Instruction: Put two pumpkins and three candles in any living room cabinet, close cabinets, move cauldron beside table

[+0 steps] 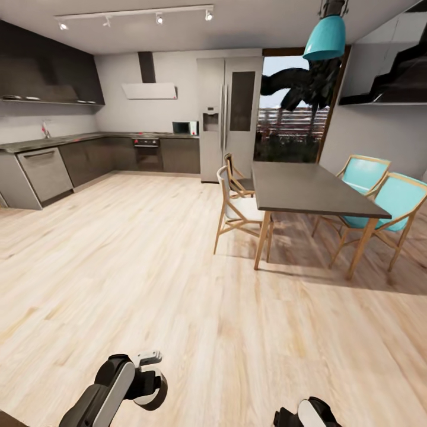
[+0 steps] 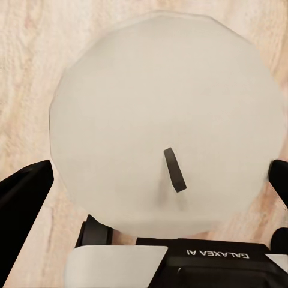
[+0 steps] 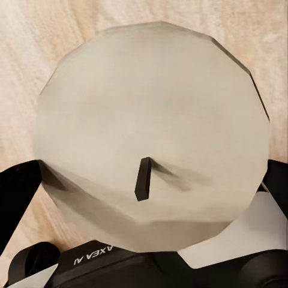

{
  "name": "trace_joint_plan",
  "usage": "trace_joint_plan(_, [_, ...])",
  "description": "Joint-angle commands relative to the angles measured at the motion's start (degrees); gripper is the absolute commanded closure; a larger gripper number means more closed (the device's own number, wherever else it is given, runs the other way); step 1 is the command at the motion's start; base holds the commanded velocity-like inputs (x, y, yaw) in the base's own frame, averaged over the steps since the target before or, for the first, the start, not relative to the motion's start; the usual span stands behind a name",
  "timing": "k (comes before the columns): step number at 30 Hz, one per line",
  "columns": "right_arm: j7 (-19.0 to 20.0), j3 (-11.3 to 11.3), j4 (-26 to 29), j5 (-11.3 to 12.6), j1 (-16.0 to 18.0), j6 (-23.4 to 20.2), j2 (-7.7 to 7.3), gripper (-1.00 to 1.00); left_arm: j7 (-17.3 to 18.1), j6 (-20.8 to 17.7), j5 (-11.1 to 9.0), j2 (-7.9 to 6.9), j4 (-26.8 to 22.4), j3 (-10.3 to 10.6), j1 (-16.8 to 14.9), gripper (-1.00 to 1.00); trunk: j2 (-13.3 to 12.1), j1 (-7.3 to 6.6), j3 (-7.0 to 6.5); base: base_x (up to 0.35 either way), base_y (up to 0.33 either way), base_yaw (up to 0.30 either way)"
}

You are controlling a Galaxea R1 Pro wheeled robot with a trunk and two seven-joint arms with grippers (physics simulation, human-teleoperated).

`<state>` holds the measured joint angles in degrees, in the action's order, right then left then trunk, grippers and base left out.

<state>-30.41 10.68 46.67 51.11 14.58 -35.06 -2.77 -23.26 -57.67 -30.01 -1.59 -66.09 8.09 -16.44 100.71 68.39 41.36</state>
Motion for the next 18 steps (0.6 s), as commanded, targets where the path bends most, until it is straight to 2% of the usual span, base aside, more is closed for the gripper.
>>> trace_joint_plan(1, [-0.06, 0.08, 0.00, -0.02, 0.01, 0.04, 0.02, 1.00, 0.02, 0.01, -0.04, 0.00, 0.00, 0.00, 0.00, 1.00, 0.00, 0.00, 0.03, 0.142, -0.124, 0.261])
trace_joint_plan(10, [-0.26, 0.38, 0.01, -0.16, 0.01, 0.08, 0.05, 1.00, -0.13, 0.06, -0.04, 0.01, 0.00, -0.01, 0.00, 1.00, 0.00, 0.00, 0.26, 0.117, -0.109, 0.266])
trace_joint_plan(18, [-0.26, 0.48, 0.09, -0.22, 0.01, 0.08, 0.05, 1.00, -0.16, 0.09, -0.04, 0.03, 0.00, -0.01, 0.00, 1.00, 0.00, 0.00, 0.46, 0.018, -0.014, 0.267])
